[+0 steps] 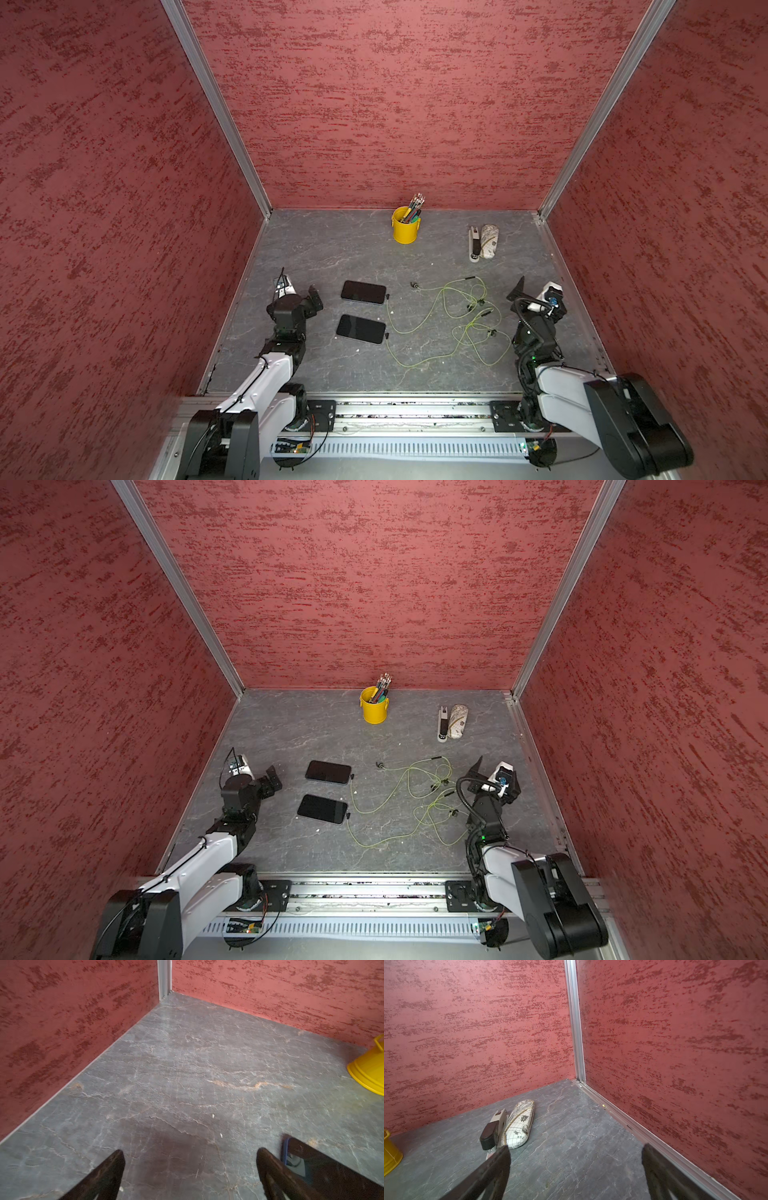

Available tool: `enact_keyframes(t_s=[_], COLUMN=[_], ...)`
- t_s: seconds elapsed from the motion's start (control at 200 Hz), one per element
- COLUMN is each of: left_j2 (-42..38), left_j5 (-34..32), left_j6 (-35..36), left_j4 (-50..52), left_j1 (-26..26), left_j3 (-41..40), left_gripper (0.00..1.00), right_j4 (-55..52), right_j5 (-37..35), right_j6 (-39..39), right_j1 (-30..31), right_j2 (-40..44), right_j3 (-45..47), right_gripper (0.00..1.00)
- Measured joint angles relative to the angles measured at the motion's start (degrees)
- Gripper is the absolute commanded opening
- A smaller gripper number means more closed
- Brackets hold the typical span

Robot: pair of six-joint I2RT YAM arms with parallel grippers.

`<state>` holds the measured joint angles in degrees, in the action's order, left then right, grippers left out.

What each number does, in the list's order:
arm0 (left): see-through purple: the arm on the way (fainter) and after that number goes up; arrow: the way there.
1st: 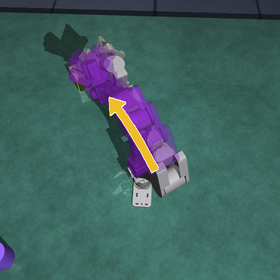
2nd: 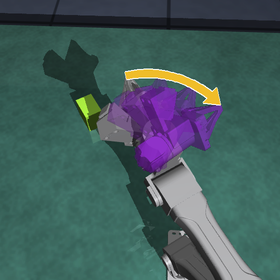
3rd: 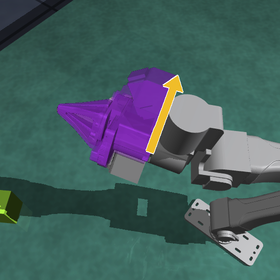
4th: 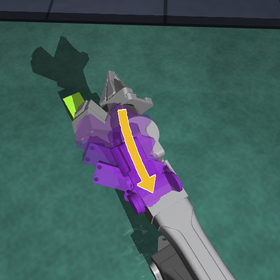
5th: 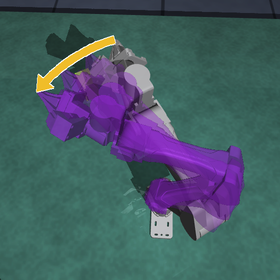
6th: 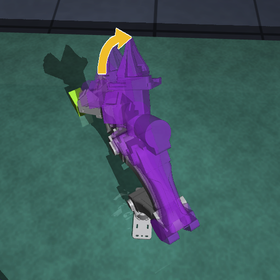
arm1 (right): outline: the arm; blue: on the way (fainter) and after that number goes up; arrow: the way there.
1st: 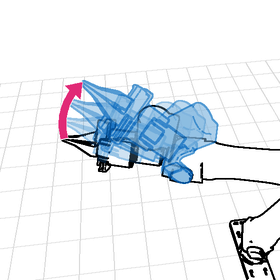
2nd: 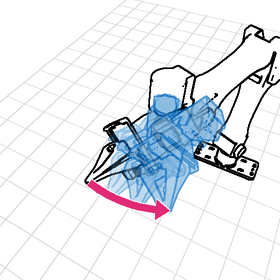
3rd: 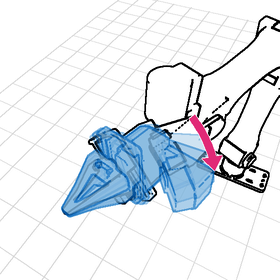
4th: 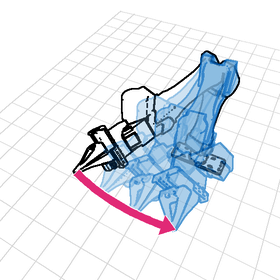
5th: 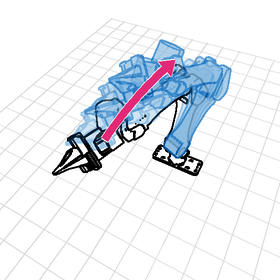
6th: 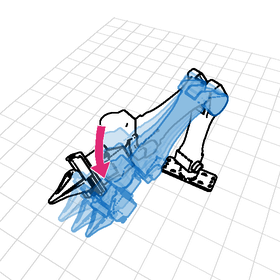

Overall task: Plug wired earphones into phones
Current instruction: Reset both arms

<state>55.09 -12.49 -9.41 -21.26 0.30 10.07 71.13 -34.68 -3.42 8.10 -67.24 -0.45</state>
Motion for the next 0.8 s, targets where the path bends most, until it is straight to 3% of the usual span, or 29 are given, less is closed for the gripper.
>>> enact_keyframes(t_s=[0.245,0.401,0.496,0.596,0.797], left_j2=[13.8,21.2,25.6,30.8,33.0], left_j5=[13.7,19.8,22.4,22.8,16.0], left_j6=[0.2,0.9,1.9,3.7,6.5], left_j4=[-19.4,-22.4,-30.0,-36.2,-31.9], left_j1=[7.8,9.0,9.2,7.6,2.1], left_j3=[1.0,7.1,6.8,4.9,10.0], left_gripper=[1.0,1.0,0.99,1.0,1.0], right_j4=[7.0,12.7,13.5,13.2,11.0], right_j5=[10.6,17.3,19.3,20.2,21.5], right_j6=[-0.7,-0.9,-0.9,-0.9,-0.9], right_j1=[-7.0,-9.4,-9.7,-9.8,-9.8], right_j2=[-9.5,-19.1,-21.3,-21.4,-21.4], right_j3=[-2.1,-3.9,-4.0,-5.2,-9.6], right_gripper=[0.99,0.99,0.99,0.99,0.99])
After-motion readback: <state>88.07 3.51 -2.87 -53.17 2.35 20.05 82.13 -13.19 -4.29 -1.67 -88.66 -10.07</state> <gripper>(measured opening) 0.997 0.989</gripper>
